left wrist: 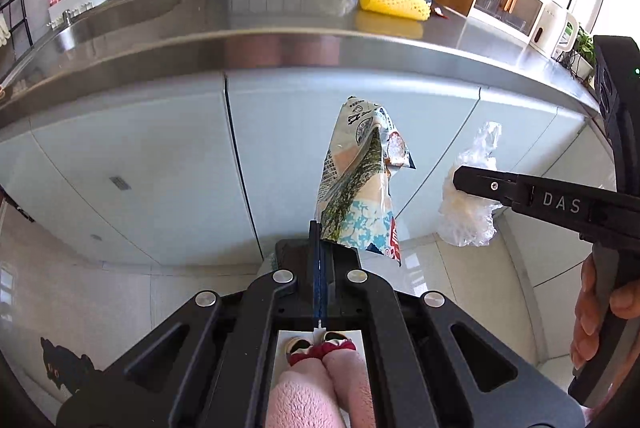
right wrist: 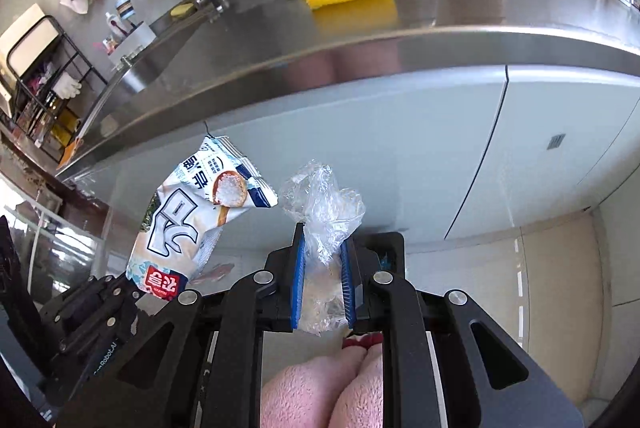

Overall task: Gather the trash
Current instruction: 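Carry both items down over the bin and open both tools, then raise both tools back toward the counter trash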

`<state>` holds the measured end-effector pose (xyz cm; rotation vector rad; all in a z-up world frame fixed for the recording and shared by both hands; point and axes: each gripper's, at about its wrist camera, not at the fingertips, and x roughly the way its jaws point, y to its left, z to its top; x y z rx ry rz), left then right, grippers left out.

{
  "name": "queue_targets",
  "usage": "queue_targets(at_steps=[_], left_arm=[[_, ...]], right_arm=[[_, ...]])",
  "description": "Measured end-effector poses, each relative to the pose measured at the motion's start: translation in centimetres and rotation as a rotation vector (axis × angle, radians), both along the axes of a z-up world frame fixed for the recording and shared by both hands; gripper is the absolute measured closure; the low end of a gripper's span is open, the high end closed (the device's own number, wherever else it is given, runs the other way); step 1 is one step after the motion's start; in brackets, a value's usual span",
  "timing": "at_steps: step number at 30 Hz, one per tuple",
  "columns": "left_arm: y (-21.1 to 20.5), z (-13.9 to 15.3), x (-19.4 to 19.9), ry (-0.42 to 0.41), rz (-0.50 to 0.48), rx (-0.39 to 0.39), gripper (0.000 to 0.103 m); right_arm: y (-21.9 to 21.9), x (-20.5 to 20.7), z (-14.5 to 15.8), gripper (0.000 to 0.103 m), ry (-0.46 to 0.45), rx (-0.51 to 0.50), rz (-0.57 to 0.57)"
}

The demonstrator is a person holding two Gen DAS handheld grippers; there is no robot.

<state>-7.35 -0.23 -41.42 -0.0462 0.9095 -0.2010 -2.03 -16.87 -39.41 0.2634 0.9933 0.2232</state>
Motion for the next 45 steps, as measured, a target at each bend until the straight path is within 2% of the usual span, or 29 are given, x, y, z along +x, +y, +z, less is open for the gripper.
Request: queue_targets(at_steps=[4,9,14,18,27,31,36,37,38,39,40,41,45], left_arm=[[-0.2,-3.9,0.3,0.048,-0.002,-0.014,0.103],[-0.3,-9.1,1.2,0.117,0.006,-0.016,0.103],[-0.1,-14.2,2.5,0.192,0.031,-0.027,0.103],[-0.6,-18.2,3.6,0.244,0.026,-0.007,0.103],[-1.2,-25.4,6.8,0.348,0.017,-0.017,0.103],[-1.4,-27.1,7.8,0.372,0.009,-0.010,0.103],[-1.6,-27.9,8.9,0.397,0.009,-0.023,0.103],[-1.6,-28.0,9.1,0.400,0.010,-0.020,0.102],[-1.7,-28.0,9.2,0.399,0.013,-0.008,0.094],[-1.6,-28.0,9.3,0.395,0.016,-0.002,0.090],[-1.5,-28.0,9.3,0.392,0.020,0.000,0.083],[-1.3,-27.9,9.3,0.392,0.027,-0.001,0.083],[-0.7,-27.3,9.1,0.388,0.039,-0.007,0.083]], right_arm=[[0.3,0.1,-3.8,0.086,0.047,0.026,0.012],[0.9,0.6,-8.5,0.086,0.091,0.009,0.022],[0.8,1.5,-12.9,0.086,0.121,-0.005,-0.003],[0.5,2.6,-16.6,0.086,0.159,0.008,-0.028],[-0.1,5.9,-23.9,0.085,0.268,-0.002,-0.045],[0.2,7.3,-25.9,0.084,0.304,-0.007,-0.038],[0.9,9.0,-27.0,0.083,0.328,-0.023,-0.027],[1.1,9.3,-27.2,0.080,0.333,-0.028,-0.026],[1.3,9.5,-27.3,0.073,0.339,-0.034,-0.028],[1.4,9.9,-27.4,0.071,0.343,-0.040,-0.035],[1.6,10.1,-27.5,0.062,0.344,-0.045,-0.040],[1.6,10.3,-27.5,0.049,0.346,-0.046,-0.046],[1.1,9.8,-27.4,0.048,0.343,-0.034,-0.058]])
